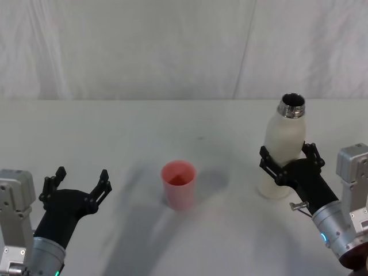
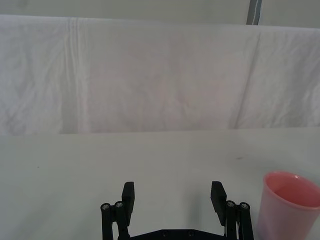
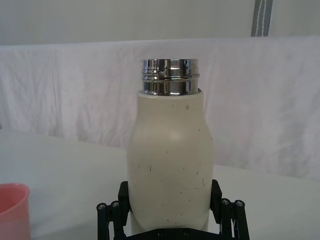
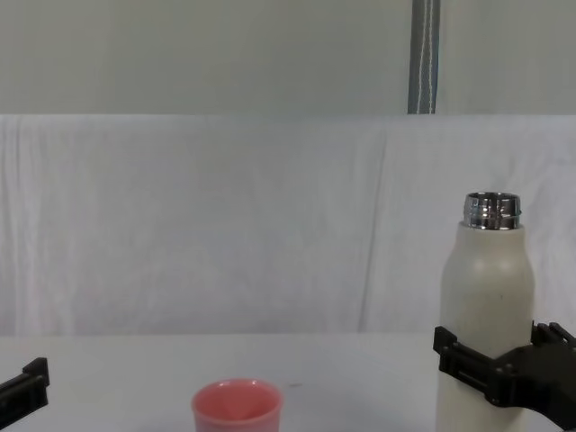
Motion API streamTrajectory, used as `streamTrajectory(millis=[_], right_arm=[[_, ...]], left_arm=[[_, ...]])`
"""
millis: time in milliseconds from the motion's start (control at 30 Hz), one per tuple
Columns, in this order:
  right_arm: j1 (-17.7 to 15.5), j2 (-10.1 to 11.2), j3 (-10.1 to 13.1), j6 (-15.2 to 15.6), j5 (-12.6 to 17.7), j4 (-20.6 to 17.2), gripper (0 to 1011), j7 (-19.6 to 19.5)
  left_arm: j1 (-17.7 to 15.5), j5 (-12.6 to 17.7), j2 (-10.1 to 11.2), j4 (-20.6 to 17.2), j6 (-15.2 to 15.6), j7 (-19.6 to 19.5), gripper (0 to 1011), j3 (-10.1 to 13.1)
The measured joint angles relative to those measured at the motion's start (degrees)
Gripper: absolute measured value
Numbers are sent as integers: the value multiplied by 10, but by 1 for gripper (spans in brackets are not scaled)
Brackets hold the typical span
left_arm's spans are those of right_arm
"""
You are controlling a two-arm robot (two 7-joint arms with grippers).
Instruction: Grasp the thermos with one hand and pour water into the cup lid.
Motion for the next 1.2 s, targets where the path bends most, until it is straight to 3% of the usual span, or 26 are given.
streamTrajectory(millis=[1200], right_arm=[[7,-3,-1,-2,-3,13,959,1]], left_arm=[[0,0,0,0,0,0,1001,0]])
